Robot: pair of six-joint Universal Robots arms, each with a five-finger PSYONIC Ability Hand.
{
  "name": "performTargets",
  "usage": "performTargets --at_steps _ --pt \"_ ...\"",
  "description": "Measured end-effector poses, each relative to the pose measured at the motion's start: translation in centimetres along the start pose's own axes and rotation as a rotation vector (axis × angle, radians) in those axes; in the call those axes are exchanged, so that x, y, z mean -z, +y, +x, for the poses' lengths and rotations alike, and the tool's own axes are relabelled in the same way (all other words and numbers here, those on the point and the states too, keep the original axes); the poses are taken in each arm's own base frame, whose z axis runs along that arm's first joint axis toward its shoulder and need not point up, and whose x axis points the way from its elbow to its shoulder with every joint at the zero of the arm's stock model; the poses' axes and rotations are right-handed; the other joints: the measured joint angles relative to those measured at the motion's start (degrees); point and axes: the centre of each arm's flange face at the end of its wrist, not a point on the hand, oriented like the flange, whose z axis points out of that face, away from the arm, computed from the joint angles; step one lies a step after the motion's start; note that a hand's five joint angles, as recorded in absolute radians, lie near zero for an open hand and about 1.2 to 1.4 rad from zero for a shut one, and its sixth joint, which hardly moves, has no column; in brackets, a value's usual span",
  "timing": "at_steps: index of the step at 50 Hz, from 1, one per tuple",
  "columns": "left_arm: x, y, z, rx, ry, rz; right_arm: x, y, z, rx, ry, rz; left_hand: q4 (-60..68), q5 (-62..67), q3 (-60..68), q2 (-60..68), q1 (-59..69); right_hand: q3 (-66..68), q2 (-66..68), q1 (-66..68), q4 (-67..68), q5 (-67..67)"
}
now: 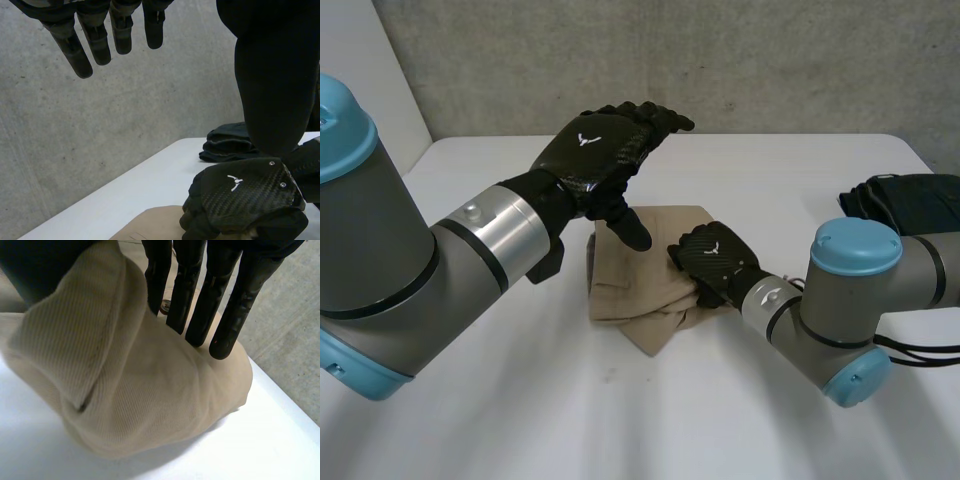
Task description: Fold the laundry.
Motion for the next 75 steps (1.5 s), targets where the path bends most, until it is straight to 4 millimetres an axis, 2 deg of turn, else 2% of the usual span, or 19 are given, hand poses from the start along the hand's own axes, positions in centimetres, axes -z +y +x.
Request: performTargets --at_steps 6,12,22,23,24,25,28,32,36,39,41,43,48,49,58,63,71,73,75 --pt "0.0 0.0 0.0 0.000 -0.001 -0.001 0.0 -0.1 0.3 0.055 0.001 0.001 0.0 0.0 0.0 0.0 0.0 14.3 15.1 9.9 15.9 14.2" --pt "0.0 0.2 -0.1 0.002 -0.003 -0.005 0.2 -0.3 0.5 0.127 0.000 0.001 0.0 0.0 0.0 0.0 0.0 14.8 16.2 10.3 17.6 15.1" --pt "0.0 0.6 -0.2 0.005 -0.005 -0.016 0.5 -1.1 4.5 0.288 0.043 0.022 0.0 0.0 0.0 0.0 0.0 14.8 16.7 11.7 17.6 15.2" --pt "-0.1 0.6 -0.2 0.006 -0.006 -0.017 0.3 -1.9 6.2 0.318 0.072 0.048 0.0 0.0 0.0 0.0 0.0 14.8 16.7 11.7 17.6 15.1" --pt "-0.1 0.6 -0.2 0.006 -0.006 -0.017 0.3 -1.9 6.2 0.318 0.072 0.048 0.0 0.0 0.0 0.0 0.0 14.8 16.7 11.7 17.6 15.1" --pt "-0.1 0.7 -0.2 0.006 -0.007 -0.018 0.2 -2.8 8.1 0.341 0.111 0.075 0.0 0.0 0.0 0.0 0.0 14.8 16.7 11.7 17.6 15.1" --pt "-0.1 0.6 -0.2 0.006 -0.008 -0.017 0.1 -3.8 10.3 0.359 0.160 0.101 0.0 0.0 0.0 0.0 0.0 14.8 16.7 12.1 17.6 15.3" --pt "-0.2 0.6 -0.3 0.005 -0.009 -0.014 0.9 -5.9 15.8 0.369 0.282 0.146 0.0 0.0 0.0 0.0 0.0 16.7 16.7 12.5 17.6 16.7" --pt "-0.1 0.5 -0.3 0.006 -0.009 -0.011 3.0 -7.1 22.2 0.341 0.390 0.175 0.0 0.0 0.0 0.0 0.0 16.9 16.7 13.7 17.9 17.5" --pt "-0.1 0.4 -0.2 0.008 -0.009 -0.011 5.3 -6.8 26.6 0.307 0.430 0.183 0.0 0.0 0.0 0.0 0.0 17.3 16.7 13.7 18.2 17.5" --pt "-0.1 0.4 -0.2 0.008 -0.009 -0.010 5.8 -6.6 27.4 0.300 0.434 0.184 0.0 0.0 0.0 0.0 0.0 17.4 16.7 13.7 18.3 17.5" --pt "-0.1 0.4 -0.2 0.010 -0.009 -0.010 8.4 -4.9 31.2 0.260 0.443 0.180 0.0 0.0 0.0 0.0 0.0 17.6 16.7 13.7 18.5 17.5" --pt "-0.1 0.4 -0.2 0.012 -0.009 -0.012 10.6 -1.4 34.3 0.202 0.425 0.159 0.0 0.0 0.0 0.0 0.0 17.6 16.7 13.7 18.5 18.4" --pt "-0.1 0.5 -0.2 0.012 -0.008 -0.014 11.5 0.7 35.4 0.170 0.416 0.143 0.0 0.0 0.0 0.0 0.0 17.6 16.7 13.7 18.5 18.4" --pt "-0.1 1.0 0.1 0.017 0.000 -0.026 14.6 10.1 37.5 0.029 0.394 0.067 0.0 0.0 0.0 0.0 0.0 17.6 17.2 14.2 18.5 18.4" --pt "-0.2 1.1 0.2 0.019 0.002 -0.030 15.4 12.4 37.4 -0.014 0.385 0.050 0.0 0.0 0.0 0.0 0.0 17.6 17.2 14.2 18.5 18.4" --pt "-0.2 1.2 0.2 0.019 0.002 -0.031 16.8 13.8 36.9 -0.055 0.397 0.018 0.0 0.0 0.0 0.0 0.0 17.6 17.2 14.2 18.5 18.4" --pt "-0.2 1.1 0.2 0.019 0.002 -0.031 16.9 13.9 36.7 -0.061 0.399 0.009 0.0 0.0 0.0 0.0 0.0 14.1 13.8 12.8 14.1 16.2" --pt "-0.2 1.1 0.2 0.019 0.002 -0.031 17.0 14.0 36.3 -0.073 0.400 -0.008 0.0 0.0 0.0 0.0 0.0 -0.2 -1.5 1.6 -0.6 3.0"
